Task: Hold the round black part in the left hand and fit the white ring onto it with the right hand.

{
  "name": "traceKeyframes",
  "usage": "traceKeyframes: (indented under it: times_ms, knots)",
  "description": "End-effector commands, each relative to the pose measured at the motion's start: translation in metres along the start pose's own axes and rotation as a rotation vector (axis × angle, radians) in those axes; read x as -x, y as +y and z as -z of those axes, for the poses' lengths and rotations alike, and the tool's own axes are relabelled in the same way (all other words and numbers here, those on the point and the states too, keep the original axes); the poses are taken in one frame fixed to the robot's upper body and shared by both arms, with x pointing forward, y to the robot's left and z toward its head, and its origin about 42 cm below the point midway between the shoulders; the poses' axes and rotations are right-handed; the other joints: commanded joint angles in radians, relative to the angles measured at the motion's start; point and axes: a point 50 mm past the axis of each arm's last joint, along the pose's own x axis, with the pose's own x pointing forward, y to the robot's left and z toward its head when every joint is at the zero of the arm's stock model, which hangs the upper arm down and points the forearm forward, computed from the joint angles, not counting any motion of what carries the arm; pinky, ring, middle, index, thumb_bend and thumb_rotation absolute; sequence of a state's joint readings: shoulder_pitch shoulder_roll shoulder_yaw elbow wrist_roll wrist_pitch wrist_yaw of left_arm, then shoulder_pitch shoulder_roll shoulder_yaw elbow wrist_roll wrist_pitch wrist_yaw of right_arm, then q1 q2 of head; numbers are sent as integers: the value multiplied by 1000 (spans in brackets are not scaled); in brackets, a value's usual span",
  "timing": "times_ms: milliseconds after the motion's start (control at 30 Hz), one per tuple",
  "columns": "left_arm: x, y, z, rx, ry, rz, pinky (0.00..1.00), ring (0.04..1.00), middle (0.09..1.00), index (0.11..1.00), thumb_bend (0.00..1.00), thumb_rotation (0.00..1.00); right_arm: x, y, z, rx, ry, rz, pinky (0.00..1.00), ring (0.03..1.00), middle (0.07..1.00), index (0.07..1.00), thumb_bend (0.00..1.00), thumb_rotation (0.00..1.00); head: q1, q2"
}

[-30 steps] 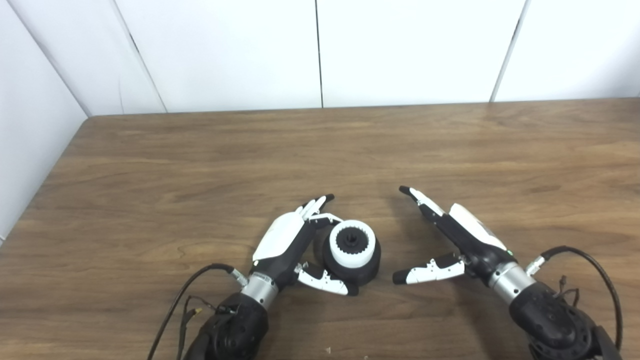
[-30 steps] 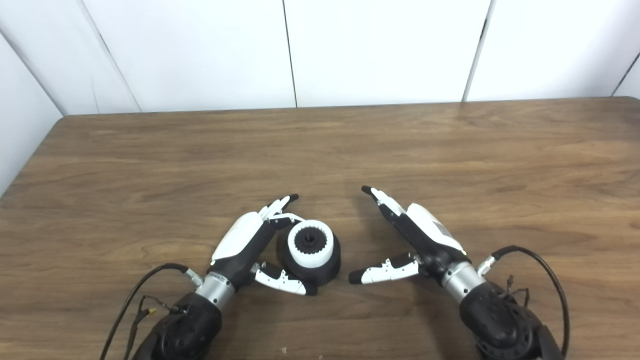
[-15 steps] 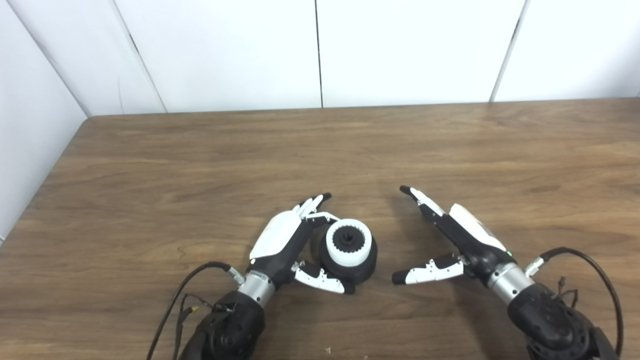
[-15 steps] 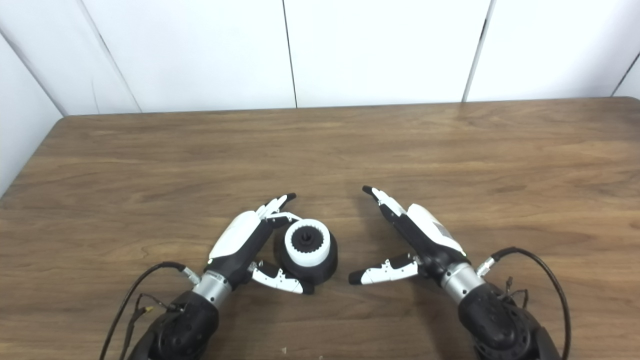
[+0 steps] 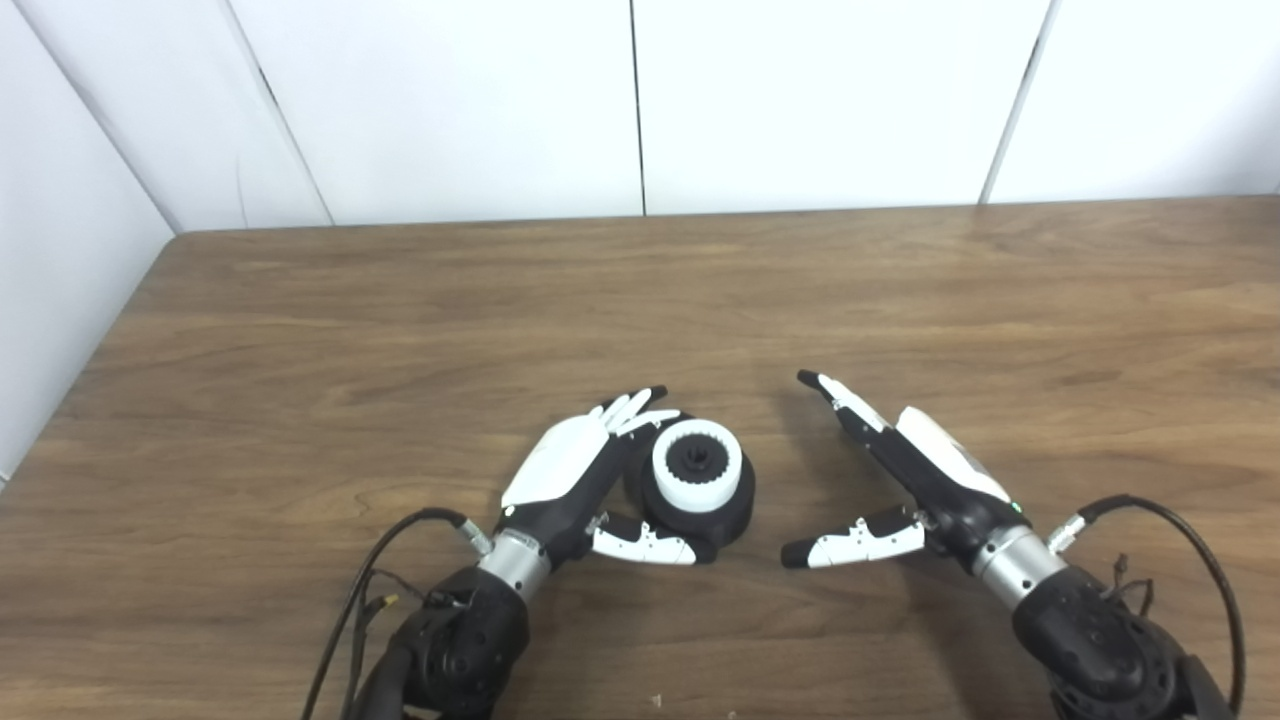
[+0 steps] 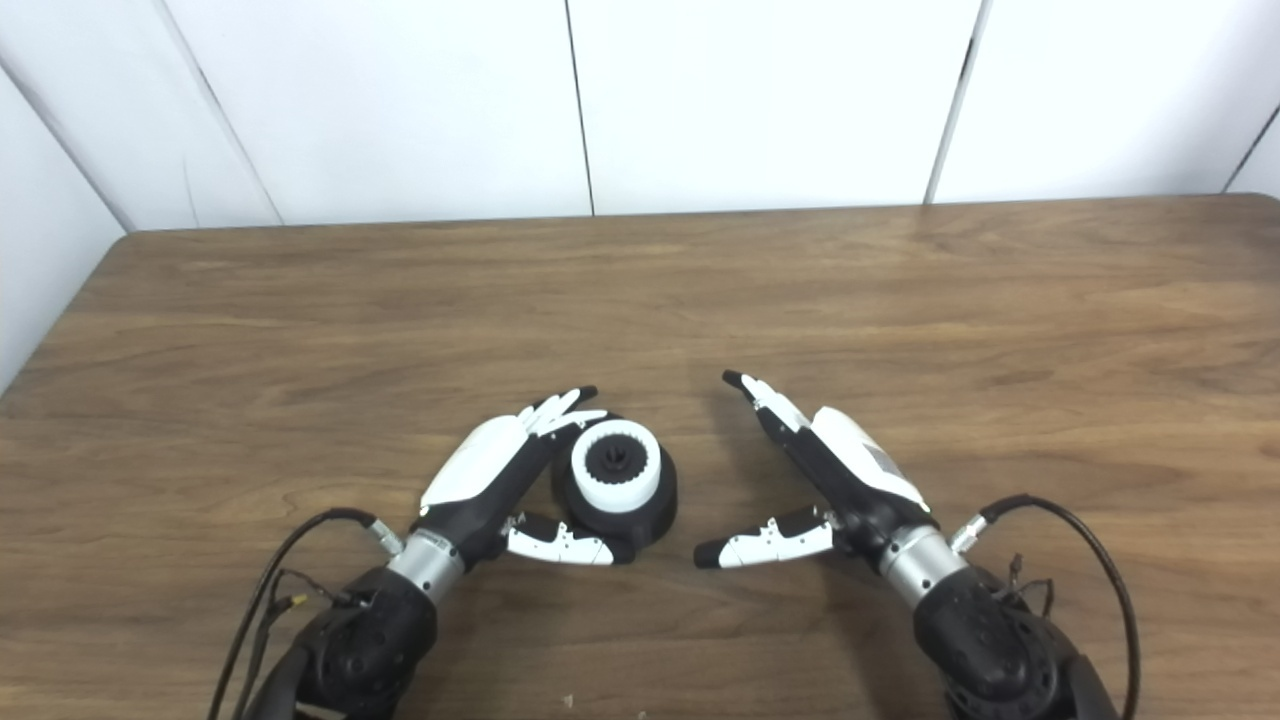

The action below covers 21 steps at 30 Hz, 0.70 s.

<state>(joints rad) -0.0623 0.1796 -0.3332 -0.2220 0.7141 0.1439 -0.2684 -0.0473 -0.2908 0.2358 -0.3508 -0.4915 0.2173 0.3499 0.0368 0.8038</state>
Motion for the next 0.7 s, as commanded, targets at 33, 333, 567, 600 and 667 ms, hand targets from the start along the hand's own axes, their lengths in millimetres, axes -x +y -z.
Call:
traceKeyframes:
  times_ms: [33, 333, 567, 600, 667]
  knots:
    - [-6, 15, -10, -70, -27, 1, 1000, 1000, 1000, 949, 1000, 501, -1, -9, -12, 4, -59, 39, 931, 1000, 1000, 1000, 1000, 499, 1, 1]
    - [0, 16, -9, 24, -84, -89, 987, 1000, 1000, 901, 981, 438, -2, 0, -11, -144, -146, 220, 775, 878, 896, 881, 695, 499, -6, -14]
    - [5, 15, 2, 127, -166, -227, 674, 811, 840, 755, 698, 494, -8, 13, -20, -287, -153, 416, 578, 686, 735, 712, 528, 555, -18, -39]
    - [6, 14, 3, 151, -175, -257, 668, 802, 832, 751, 689, 494, -9, 14, -22, -296, -154, 427, 574, 681, 732, 709, 522, 560, -20, -46]
    - [8, 12, 5, 200, -175, -300, 577, 704, 747, 712, 617, 507, -11, 17, -25, -304, -166, 443, 522, 628, 691, 676, 473, 612, -20, -56]
